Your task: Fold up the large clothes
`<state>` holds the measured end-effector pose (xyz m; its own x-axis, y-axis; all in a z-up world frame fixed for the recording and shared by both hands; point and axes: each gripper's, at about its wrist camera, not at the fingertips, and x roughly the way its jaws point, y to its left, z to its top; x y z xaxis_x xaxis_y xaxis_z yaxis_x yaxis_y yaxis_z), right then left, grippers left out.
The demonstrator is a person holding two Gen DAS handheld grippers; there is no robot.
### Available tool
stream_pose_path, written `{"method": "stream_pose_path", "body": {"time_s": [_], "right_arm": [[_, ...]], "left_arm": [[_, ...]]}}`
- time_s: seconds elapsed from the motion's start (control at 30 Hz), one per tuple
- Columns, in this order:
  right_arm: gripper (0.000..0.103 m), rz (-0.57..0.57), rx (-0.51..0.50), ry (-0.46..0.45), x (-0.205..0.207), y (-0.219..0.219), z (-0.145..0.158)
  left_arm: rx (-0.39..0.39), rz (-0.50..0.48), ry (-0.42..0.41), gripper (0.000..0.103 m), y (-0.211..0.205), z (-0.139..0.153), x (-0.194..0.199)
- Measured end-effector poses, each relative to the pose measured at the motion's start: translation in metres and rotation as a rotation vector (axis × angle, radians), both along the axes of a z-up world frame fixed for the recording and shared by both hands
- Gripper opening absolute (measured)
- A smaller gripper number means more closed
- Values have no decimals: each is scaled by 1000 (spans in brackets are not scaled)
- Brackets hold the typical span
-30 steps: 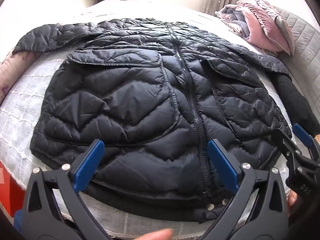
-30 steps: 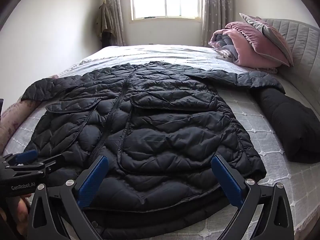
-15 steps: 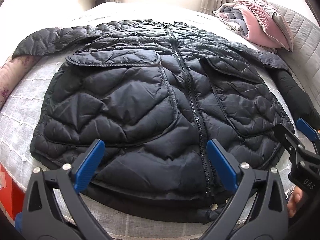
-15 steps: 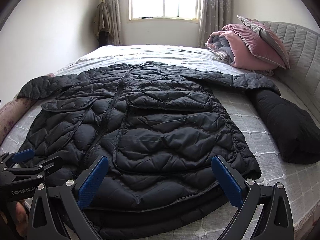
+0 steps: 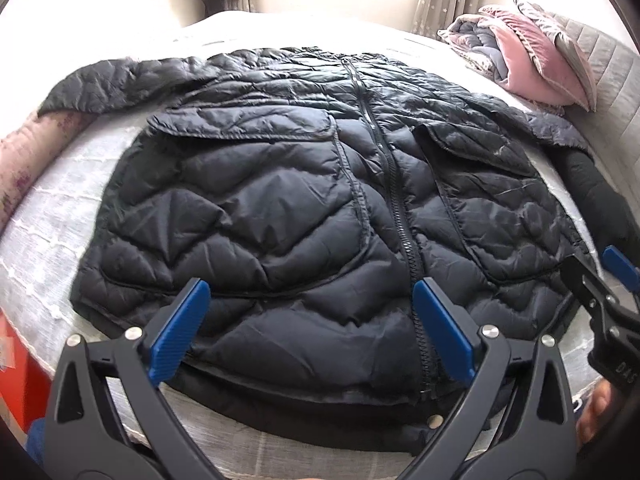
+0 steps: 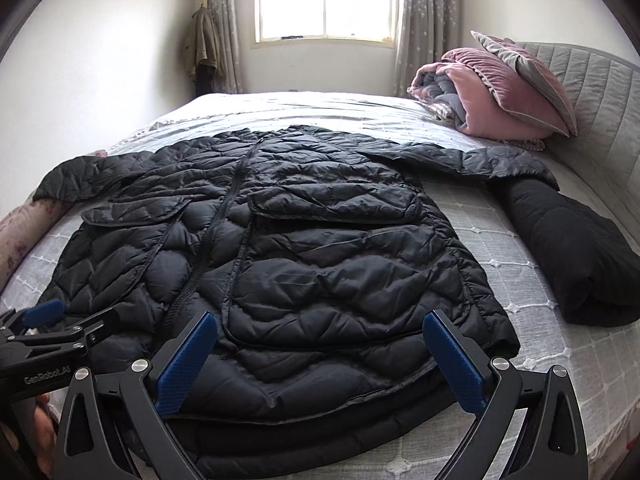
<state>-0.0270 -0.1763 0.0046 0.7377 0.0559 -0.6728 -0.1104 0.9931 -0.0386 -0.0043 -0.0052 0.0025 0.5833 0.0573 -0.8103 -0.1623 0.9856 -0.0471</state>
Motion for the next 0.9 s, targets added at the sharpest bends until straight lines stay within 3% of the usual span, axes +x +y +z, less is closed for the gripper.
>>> {"method": "stream_pose_path", "body": {"time_s": [0.3,0.43,0.73,0.9], "right_arm": [[103,21,-3,14,-1,5,-3],[103,11,40,38,3,-1,-4],[103,-30,65,56,8,-13,-7],[103,-111,10,63,14,-29,-10]], "left_arm": [[18,-22,18,101,-1,0,2],[32,-28,19,101,-1,0,1],[41,-17,12,102,8,3,3],[81,28,-13,101,24,6,2]]}}
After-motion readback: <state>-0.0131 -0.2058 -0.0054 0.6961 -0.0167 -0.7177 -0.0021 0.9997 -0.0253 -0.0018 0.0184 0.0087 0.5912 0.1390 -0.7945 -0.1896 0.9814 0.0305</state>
